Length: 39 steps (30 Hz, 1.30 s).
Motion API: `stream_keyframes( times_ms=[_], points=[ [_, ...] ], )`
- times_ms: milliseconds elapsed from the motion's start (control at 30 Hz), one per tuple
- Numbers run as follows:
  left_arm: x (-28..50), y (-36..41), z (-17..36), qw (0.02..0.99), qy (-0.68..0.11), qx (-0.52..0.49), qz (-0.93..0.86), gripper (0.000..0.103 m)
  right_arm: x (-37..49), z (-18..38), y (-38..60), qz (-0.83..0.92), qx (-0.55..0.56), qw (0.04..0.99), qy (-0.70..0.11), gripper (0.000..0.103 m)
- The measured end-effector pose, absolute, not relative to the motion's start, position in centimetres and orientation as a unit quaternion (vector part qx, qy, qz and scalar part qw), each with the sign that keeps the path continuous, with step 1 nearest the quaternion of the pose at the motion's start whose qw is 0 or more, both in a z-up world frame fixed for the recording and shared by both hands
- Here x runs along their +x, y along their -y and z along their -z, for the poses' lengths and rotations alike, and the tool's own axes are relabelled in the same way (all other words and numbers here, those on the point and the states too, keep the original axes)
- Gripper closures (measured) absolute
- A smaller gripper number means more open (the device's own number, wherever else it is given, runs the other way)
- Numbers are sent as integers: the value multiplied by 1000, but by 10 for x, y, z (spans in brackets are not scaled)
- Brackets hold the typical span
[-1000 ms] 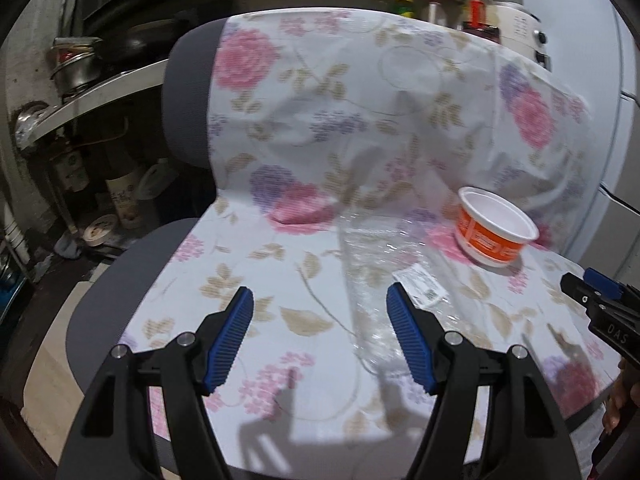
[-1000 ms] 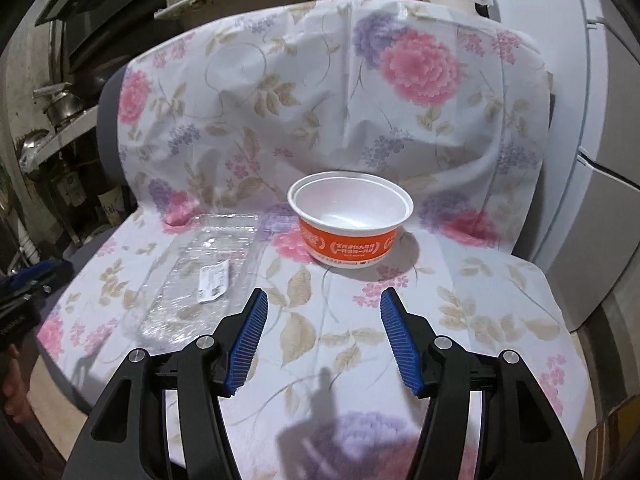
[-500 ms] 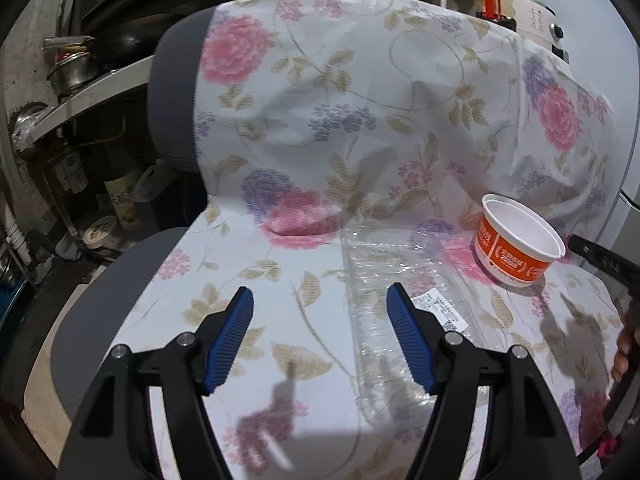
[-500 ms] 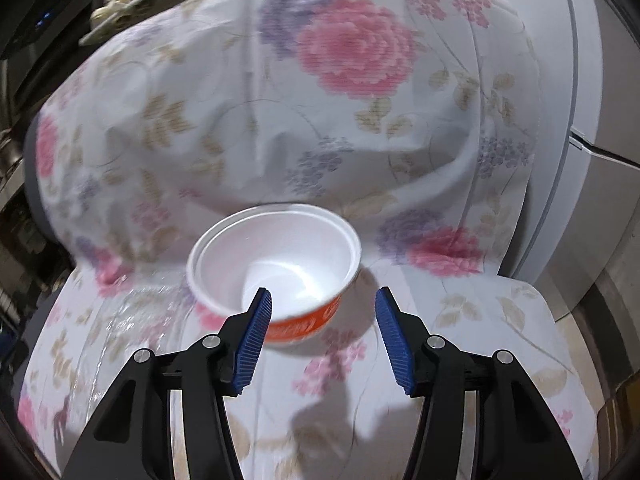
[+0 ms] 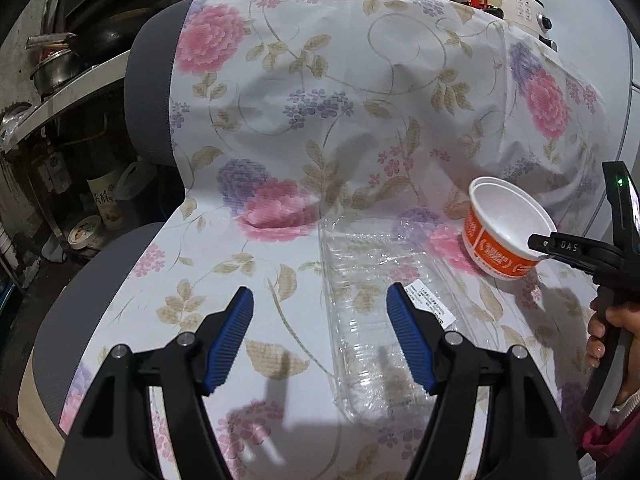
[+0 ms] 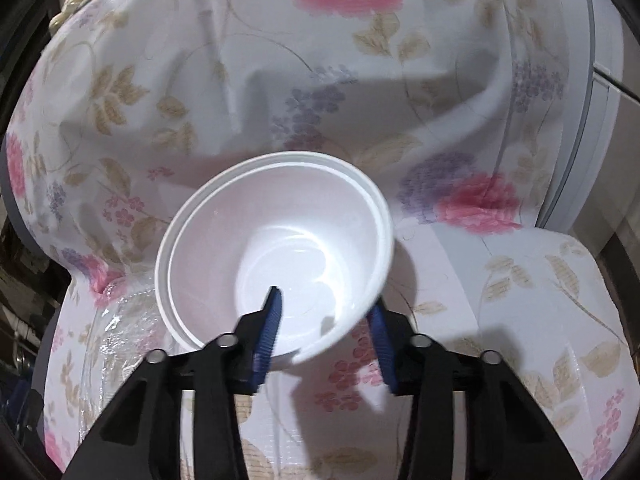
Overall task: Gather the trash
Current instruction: 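Grasp the rim of the orange paper bowl with the right tool, then grasp the clear plastic tray with the left tool while the right tool holds the bowl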
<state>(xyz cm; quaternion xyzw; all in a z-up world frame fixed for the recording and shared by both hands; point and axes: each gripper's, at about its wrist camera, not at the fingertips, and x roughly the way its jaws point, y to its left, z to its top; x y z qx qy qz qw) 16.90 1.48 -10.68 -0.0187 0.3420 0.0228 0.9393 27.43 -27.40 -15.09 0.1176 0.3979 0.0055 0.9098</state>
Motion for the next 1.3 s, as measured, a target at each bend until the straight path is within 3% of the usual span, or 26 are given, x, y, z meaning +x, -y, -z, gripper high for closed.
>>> stream_keyframes(
  times_ms=[133,233,533,833,1133,1200,1300],
  points=[
    [163,-18,105,940,-340,-21,-23,36,262,142,271,-9,113,914,-391,88],
    [155,-22,102,941,-337,-24,-25,36,249,135,273,-8,113,915,-386,97],
    [146,-34,107,939,-341,-36,-17,36,185,112,299,-30,160,899,-407,98],
    [173,-11,135,925,-379,-30,27,52,137,121,313,-4,154,890,-430,97],
    [205,-9,160,908,-417,-27,14,55,149,129,317,2,167,896,-412,93],
    [210,-10,165,904,-426,-29,12,62,154,132,316,3,172,897,-407,93],
    [215,-10,171,900,-433,-38,24,83,162,135,319,3,194,895,-401,93]
  ],
)
